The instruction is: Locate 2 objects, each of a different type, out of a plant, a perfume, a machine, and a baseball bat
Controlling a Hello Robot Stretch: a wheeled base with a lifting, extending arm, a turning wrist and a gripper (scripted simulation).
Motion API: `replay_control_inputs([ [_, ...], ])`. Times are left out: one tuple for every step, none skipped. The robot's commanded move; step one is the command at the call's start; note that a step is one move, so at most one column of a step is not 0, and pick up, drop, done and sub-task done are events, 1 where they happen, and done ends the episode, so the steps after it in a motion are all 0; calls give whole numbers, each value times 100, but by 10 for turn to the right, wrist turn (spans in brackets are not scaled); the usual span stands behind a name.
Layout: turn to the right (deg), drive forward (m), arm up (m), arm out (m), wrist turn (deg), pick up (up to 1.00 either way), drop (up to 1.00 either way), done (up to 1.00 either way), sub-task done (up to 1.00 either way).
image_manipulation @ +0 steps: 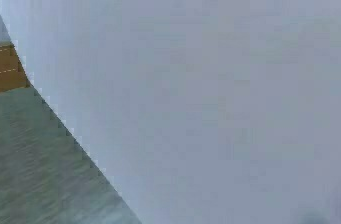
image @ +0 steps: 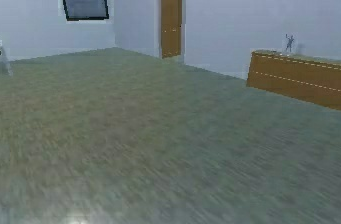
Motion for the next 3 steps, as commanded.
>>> replay_control_inputs([
  [-420, 0, 0, 0, 0, 0, 0, 0, 0],
  [0, 15, 0, 0, 0, 0, 0, 0, 0],
  [450, 0, 0, 0, 0, 0, 0, 0, 0],
])
